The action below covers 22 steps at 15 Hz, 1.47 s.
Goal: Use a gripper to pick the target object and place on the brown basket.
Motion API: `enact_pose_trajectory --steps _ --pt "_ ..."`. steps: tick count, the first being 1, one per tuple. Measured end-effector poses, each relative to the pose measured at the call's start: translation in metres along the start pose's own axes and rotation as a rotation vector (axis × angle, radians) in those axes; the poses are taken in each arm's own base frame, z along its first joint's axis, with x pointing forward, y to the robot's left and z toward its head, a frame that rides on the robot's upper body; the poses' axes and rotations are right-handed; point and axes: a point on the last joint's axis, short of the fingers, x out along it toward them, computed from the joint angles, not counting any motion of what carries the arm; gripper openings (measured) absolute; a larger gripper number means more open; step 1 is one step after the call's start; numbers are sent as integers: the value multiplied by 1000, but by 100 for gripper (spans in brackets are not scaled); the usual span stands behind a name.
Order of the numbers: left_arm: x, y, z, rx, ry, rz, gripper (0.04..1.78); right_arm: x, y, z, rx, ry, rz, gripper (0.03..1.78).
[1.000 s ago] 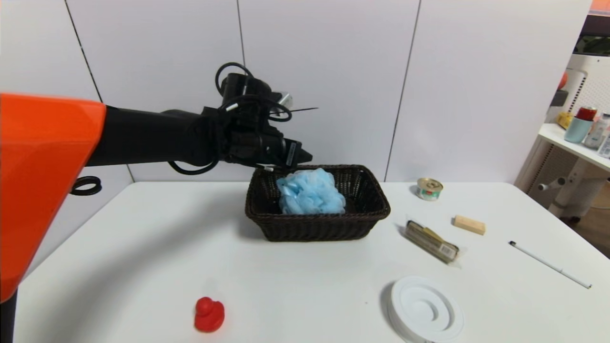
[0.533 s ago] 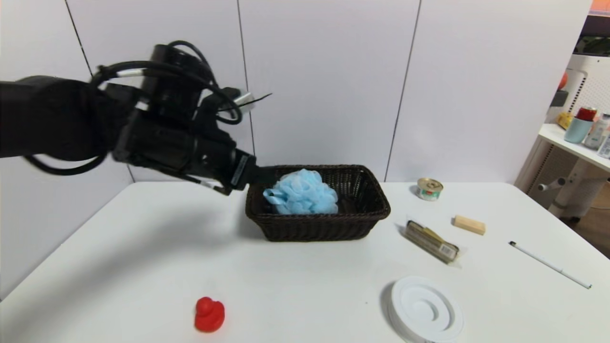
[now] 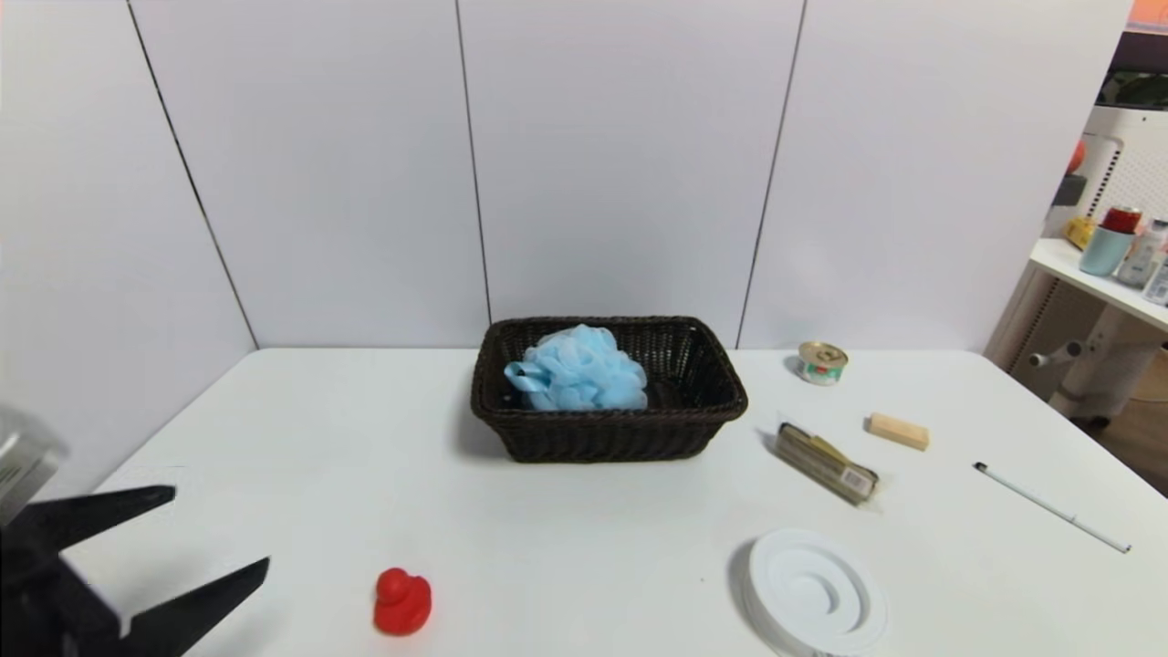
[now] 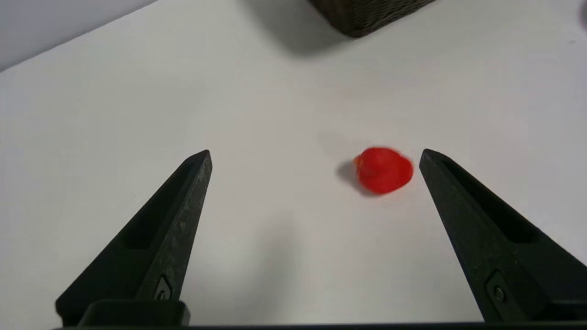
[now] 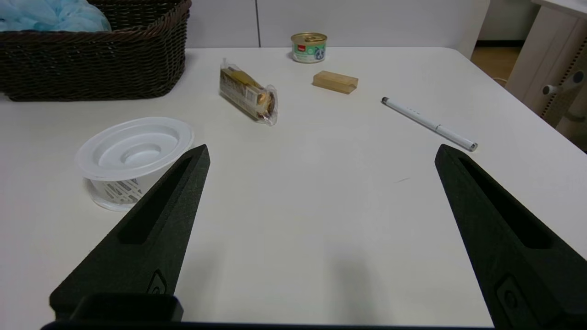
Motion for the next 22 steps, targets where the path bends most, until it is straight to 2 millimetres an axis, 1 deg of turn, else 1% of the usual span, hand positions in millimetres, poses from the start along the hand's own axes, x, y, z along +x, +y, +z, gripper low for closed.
enact_pose_trajectory --steps 2,3,5,8,10,12,15,22 --pt "-23 -8 -50 -32 -100 110 165 0 0 0 0 0 0 170" --pt "-32 -13 -69 -43 -154 154 166 0 0 0 0 0 0 170" --pt "-46 -23 -100 -68 -224 233 167 0 0 0 0 0 0 170" --pt "-55 -34 -134 -96 -270 353 167 0 0 0 0 0 0 170" --pt "-57 -37 -143 -101 -293 389 167 0 0 0 0 0 0 170" --pt "-58 -38 -145 -113 -323 396 168 0 0 0 0 0 0 170" --pt "-59 -39 -146 -197 -358 401 169 0 0 0 0 0 0 170" --pt "-59 -39 -146 -207 -365 403 169 0 0 0 0 0 0 170"
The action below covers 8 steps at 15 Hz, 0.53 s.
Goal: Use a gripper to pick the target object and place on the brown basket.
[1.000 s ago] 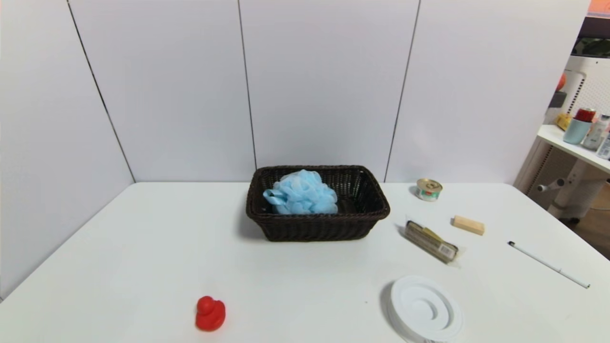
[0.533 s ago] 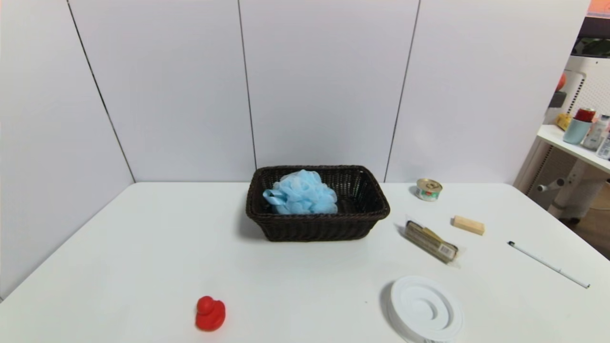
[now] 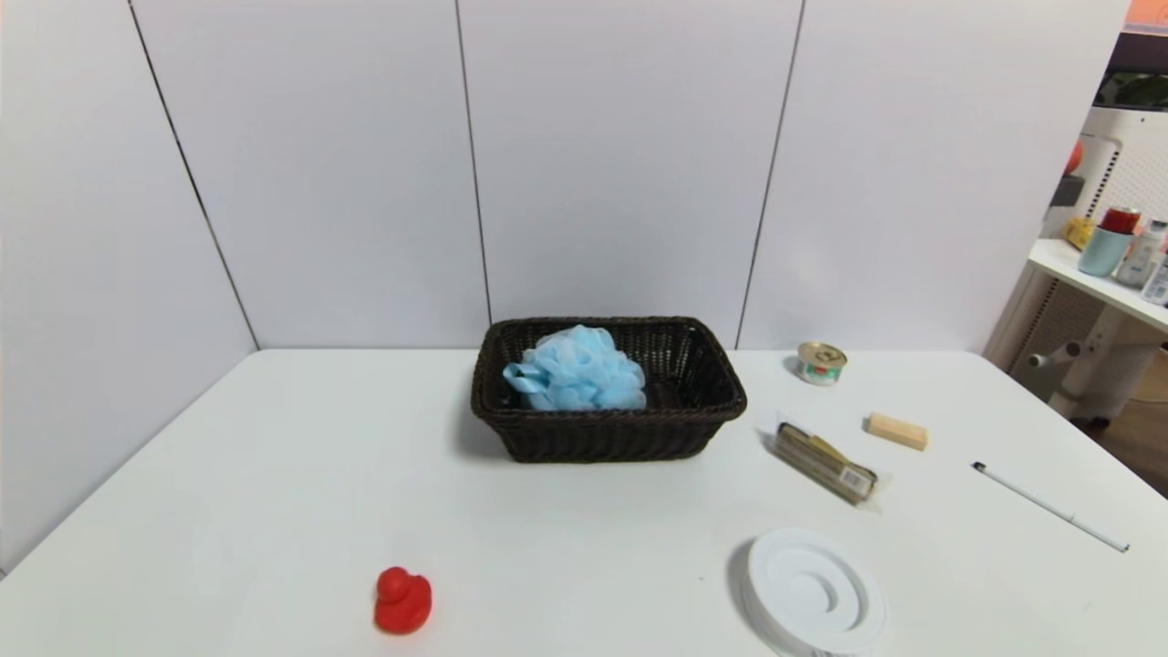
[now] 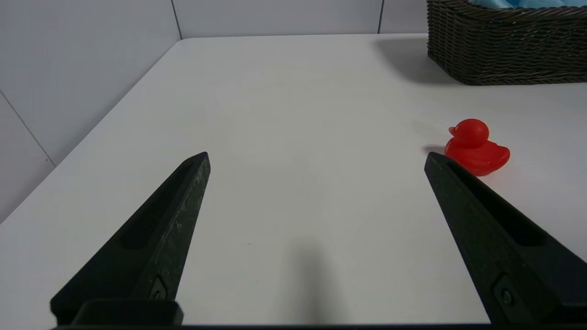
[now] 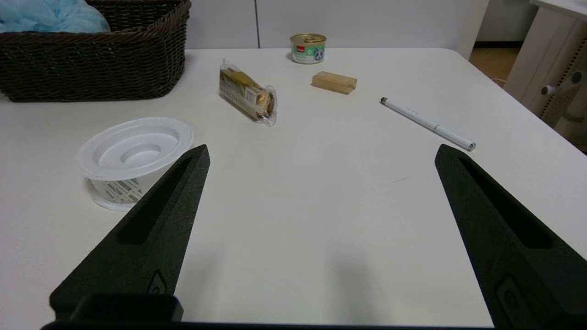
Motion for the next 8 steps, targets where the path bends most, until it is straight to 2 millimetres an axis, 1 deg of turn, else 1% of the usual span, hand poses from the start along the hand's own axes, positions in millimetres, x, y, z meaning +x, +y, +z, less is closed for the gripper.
enact_pose_trajectory --steps 8 --pt "0 0 0 0 0 0 169 0 0 0 0 1 0 170"
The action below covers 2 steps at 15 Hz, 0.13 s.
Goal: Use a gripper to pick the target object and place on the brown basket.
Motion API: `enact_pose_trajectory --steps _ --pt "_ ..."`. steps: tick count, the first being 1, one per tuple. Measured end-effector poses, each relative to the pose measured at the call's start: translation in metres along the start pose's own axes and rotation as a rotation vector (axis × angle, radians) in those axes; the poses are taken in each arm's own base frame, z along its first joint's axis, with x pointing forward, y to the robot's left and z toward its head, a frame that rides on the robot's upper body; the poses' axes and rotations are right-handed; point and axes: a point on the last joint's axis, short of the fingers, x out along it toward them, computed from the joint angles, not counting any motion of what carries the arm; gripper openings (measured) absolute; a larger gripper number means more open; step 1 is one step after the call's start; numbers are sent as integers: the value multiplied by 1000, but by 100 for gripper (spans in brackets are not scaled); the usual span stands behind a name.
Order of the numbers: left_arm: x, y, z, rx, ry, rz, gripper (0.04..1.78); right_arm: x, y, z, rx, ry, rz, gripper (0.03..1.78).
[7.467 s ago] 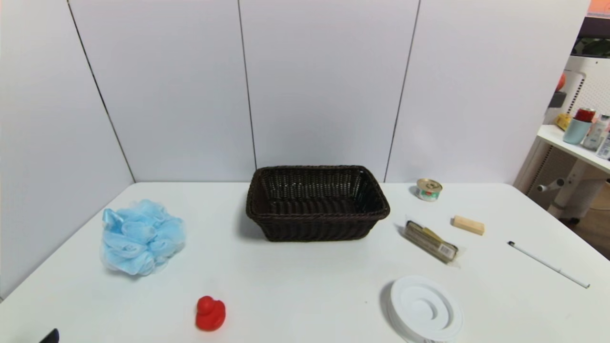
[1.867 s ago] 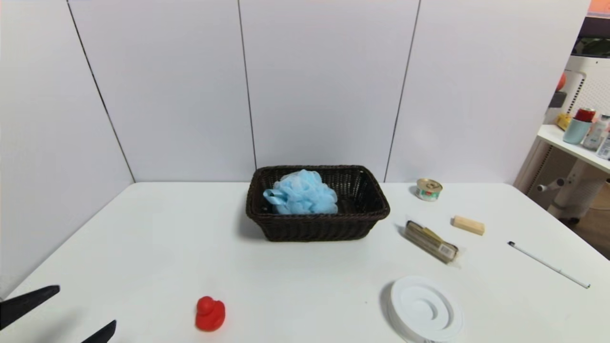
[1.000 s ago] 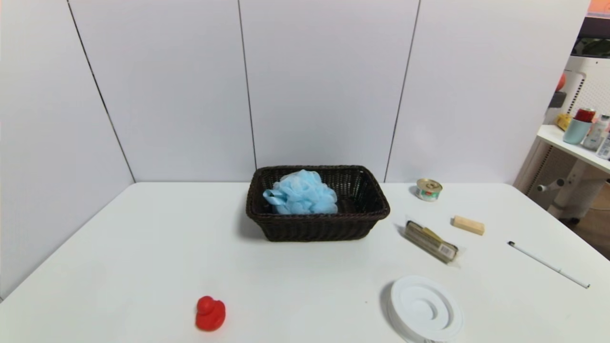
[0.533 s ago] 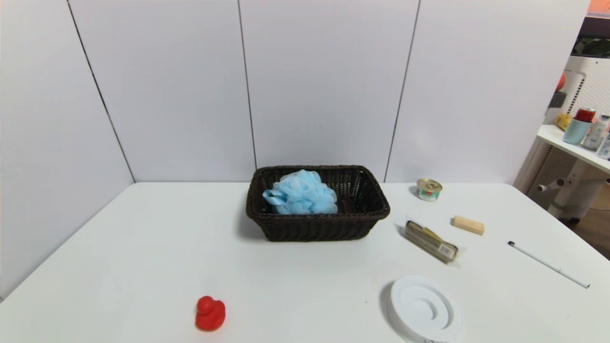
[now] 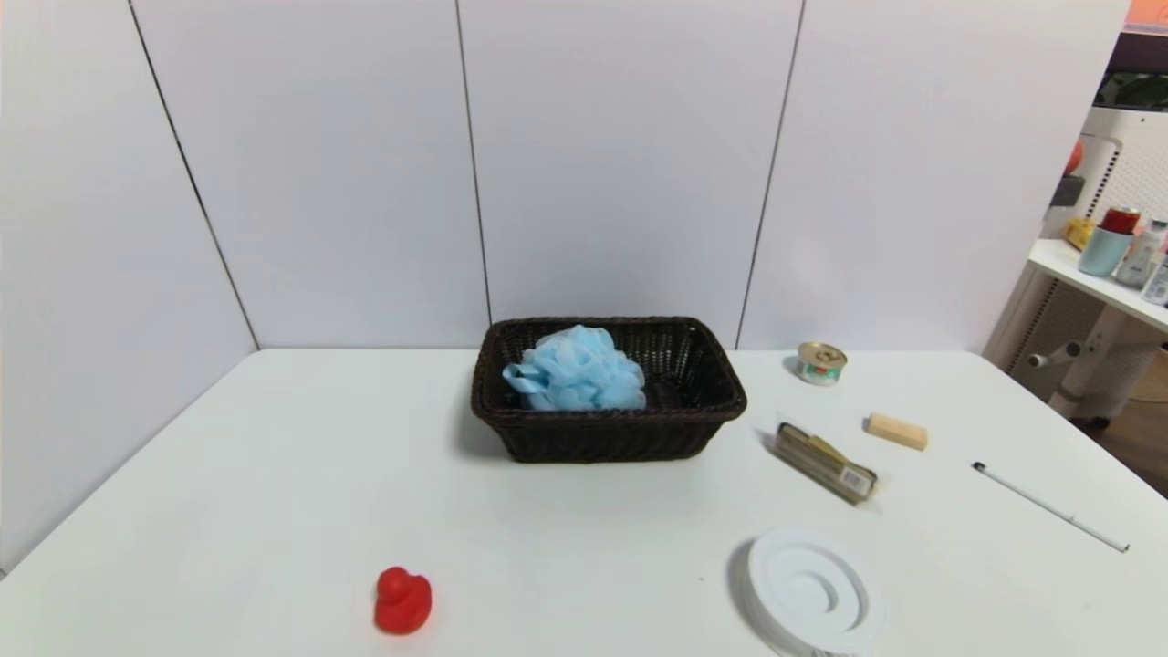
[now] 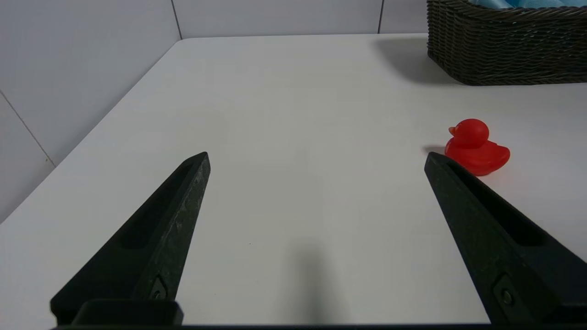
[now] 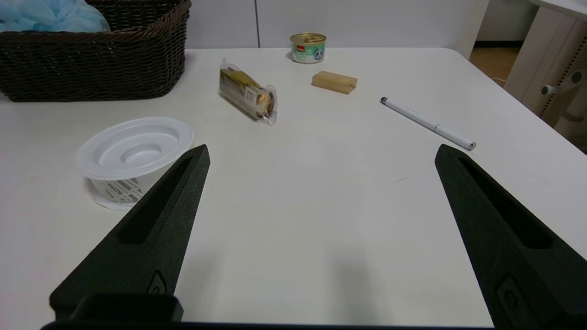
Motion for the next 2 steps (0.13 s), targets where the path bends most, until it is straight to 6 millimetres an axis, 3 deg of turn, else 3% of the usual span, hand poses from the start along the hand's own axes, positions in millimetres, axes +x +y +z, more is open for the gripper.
enact_pose_trajectory --steps 2 --pt "0 0 0 0 0 0 169 0 0 0 0 0 0 170"
